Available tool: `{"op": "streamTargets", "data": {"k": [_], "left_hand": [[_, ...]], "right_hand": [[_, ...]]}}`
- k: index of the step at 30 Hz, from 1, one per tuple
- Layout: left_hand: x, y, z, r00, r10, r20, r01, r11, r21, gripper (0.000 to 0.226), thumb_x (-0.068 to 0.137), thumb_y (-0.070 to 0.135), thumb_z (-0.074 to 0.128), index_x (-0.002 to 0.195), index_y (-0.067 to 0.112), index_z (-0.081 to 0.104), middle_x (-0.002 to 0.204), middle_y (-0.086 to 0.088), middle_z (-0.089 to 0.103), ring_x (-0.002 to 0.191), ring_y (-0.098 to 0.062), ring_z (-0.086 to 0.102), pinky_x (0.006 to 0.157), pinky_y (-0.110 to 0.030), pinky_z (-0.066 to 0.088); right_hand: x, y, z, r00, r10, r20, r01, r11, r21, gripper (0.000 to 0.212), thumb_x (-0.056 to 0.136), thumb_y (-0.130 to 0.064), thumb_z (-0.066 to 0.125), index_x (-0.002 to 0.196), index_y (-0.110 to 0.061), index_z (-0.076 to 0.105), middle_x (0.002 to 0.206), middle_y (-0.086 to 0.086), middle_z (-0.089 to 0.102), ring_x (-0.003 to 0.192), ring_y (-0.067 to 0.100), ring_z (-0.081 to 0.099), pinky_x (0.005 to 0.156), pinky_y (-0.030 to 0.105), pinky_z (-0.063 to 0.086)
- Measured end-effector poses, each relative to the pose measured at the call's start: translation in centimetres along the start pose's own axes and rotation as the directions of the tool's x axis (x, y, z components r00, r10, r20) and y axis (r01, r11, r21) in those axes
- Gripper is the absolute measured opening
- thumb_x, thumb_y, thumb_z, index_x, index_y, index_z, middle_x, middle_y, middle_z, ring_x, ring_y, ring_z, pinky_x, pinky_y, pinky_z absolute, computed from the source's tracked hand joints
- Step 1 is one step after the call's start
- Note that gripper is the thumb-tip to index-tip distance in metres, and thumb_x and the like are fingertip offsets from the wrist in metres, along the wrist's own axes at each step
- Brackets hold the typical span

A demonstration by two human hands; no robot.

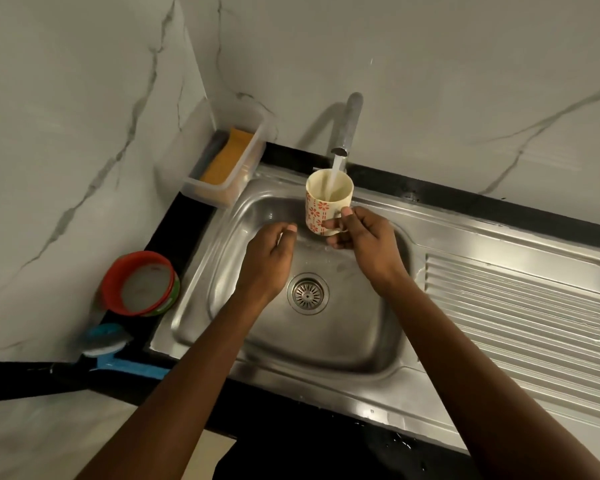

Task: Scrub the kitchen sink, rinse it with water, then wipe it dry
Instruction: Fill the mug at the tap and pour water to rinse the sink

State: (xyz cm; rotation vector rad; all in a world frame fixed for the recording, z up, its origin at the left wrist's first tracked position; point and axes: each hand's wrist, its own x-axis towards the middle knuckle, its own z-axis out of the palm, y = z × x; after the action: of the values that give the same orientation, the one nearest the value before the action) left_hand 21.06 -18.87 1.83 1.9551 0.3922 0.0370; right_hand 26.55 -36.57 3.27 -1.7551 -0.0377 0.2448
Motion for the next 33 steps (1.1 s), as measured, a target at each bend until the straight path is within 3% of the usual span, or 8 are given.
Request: {"op": "streamTargets", "data": {"k": [5, 8, 12, 22, 26, 33], "left_hand": [[-0.02, 0.14, -0.26, 1.000, 0.012, -0.007, -0.013, 1.000, 0.000, 0.029, 0.109, 0.035, 0.050, 0.125, 0.021, 0.070, 0.111, 0.014, 0.064, 0.092, 0.015, 0.056, 0.078, -0.004, 0.037], [0.00, 0.12, -0.37, 1.000, 0.025, -0.006, -0.025, 1.000, 0.000, 0.029, 0.109, 0.035, 0.049, 0.124, 0.021, 0.070, 0.110, 0.013, 0.065, 0.089, 0.015, 0.056, 0.077, -0.003, 0.037], [0.17, 0.14, -0.54, 0.998, 0.053, -0.015, -0.053, 0.999, -0.003, 0.029, 0.109, 0.034, 0.050, 0.125, 0.020, 0.070, 0.115, 0.010, 0.068, 0.097, 0.012, 0.057, 0.081, -0.006, 0.039], [0.68, 0.81, -0.52, 0.997, 0.074, -0.028, -0.074, 0.997, 0.001, 0.029, 0.109, 0.033, 0.051, 0.128, 0.018, 0.069, 0.115, 0.012, 0.065, 0.097, 0.014, 0.056, 0.076, 0.006, 0.035], [0.75, 0.94, -0.51, 0.996, 0.080, -0.026, -0.080, 0.997, 0.013, 0.030, 0.109, 0.034, 0.051, 0.129, 0.018, 0.068, 0.115, 0.011, 0.065, 0.097, 0.011, 0.057, 0.075, 0.005, 0.036], [0.64, 0.43, -0.85, 0.997, 0.073, -0.027, -0.072, 0.997, 0.021, 0.031, 0.109, 0.035, 0.051, 0.128, 0.019, 0.069, 0.116, 0.012, 0.065, 0.102, 0.002, 0.058, 0.079, 0.002, 0.036]], "right_hand": [[-0.23, -0.17, 0.53, 1.000, -0.008, -0.007, 0.008, 1.000, 0.028, 0.029, 0.112, -0.026, 0.046, 0.111, -0.014, 0.072, 0.101, 0.014, 0.077, 0.090, 0.035, 0.073, 0.084, 0.043, 0.063], [-0.31, -0.10, 0.63, 1.000, -0.004, -0.012, 0.005, 0.999, 0.043, 0.029, 0.112, -0.025, 0.045, 0.110, -0.015, 0.072, 0.100, 0.017, 0.076, 0.087, 0.030, 0.072, 0.084, 0.045, 0.062], [-0.38, -0.19, 0.54, 1.000, -0.001, -0.015, 0.002, 0.998, 0.056, 0.029, 0.112, -0.024, 0.044, 0.105, -0.016, 0.071, 0.098, 0.015, 0.077, 0.093, 0.040, 0.071, 0.086, 0.046, 0.063], [-0.34, -0.54, 0.36, 1.000, -0.003, -0.008, 0.003, 0.998, 0.056, 0.029, 0.112, -0.024, 0.044, 0.104, -0.017, 0.071, 0.098, 0.012, 0.078, 0.093, 0.037, 0.072, 0.088, 0.046, 0.062], [-0.22, -0.66, 0.23, 1.000, 0.000, 0.004, 0.000, 0.998, 0.065, 0.030, 0.112, -0.024, 0.044, 0.100, -0.018, 0.071, 0.099, 0.012, 0.078, 0.089, 0.030, 0.073, 0.087, 0.045, 0.062], [0.16, -0.65, -0.32, 1.000, -0.002, 0.006, 0.002, 0.999, 0.046, 0.030, 0.113, -0.024, 0.044, 0.106, -0.012, 0.071, 0.100, 0.012, 0.078, 0.091, 0.035, 0.074, 0.084, 0.040, 0.064]]}}
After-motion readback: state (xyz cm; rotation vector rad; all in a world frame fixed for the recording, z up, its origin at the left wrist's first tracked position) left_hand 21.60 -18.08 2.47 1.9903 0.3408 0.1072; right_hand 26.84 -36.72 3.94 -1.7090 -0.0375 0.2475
